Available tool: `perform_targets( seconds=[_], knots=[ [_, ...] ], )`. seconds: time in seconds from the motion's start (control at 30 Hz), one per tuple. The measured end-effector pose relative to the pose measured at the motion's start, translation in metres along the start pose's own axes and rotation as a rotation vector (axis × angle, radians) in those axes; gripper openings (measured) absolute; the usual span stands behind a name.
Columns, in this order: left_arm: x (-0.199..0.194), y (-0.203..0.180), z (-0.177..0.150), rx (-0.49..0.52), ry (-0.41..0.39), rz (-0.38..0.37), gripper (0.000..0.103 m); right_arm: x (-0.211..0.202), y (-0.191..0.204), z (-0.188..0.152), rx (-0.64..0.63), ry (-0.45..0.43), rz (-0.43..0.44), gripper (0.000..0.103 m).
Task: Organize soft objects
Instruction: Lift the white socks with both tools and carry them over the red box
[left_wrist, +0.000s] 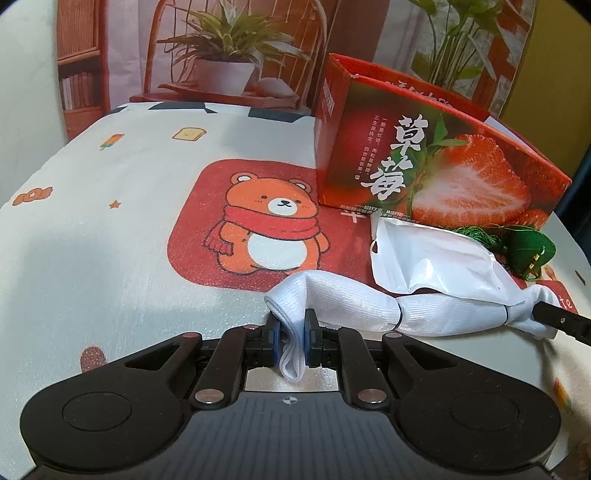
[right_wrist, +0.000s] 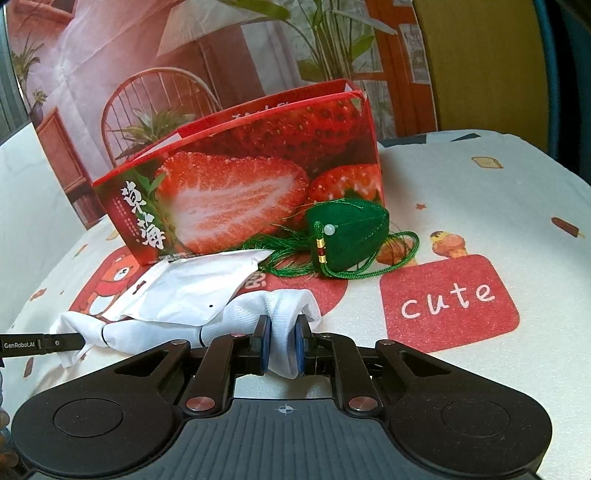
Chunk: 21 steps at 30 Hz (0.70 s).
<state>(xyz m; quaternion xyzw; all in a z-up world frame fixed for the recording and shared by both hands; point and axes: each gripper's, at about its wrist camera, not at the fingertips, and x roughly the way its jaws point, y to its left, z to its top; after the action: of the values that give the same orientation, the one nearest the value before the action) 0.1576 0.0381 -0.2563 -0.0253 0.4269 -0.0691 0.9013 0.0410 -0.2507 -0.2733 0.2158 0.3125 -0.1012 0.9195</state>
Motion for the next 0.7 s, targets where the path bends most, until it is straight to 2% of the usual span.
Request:
perform_targets(
  seconds=[0.2, 0.43, 0.7],
  knots=[
    [-0.008, 0.001, 0.001, -0.015, -0.028, -0.015, 0.012, -0.003, 0.000, 0.001, -0.004, -0.016, 0.004, 0.012],
    [-0.042, -0.013, 0.008, 0.036, -0.173, -0.053, 0.012, -0.026, 0.002, 0.013, -0.021, -0.138, 0.015, 0.012],
    [-0.070, -0.022, 0.019, 0.045, -0.290, -0.075, 0.012, -0.050, 0.004, 0.028, -0.048, -0.248, 0.022, 0.012]
  ],
)
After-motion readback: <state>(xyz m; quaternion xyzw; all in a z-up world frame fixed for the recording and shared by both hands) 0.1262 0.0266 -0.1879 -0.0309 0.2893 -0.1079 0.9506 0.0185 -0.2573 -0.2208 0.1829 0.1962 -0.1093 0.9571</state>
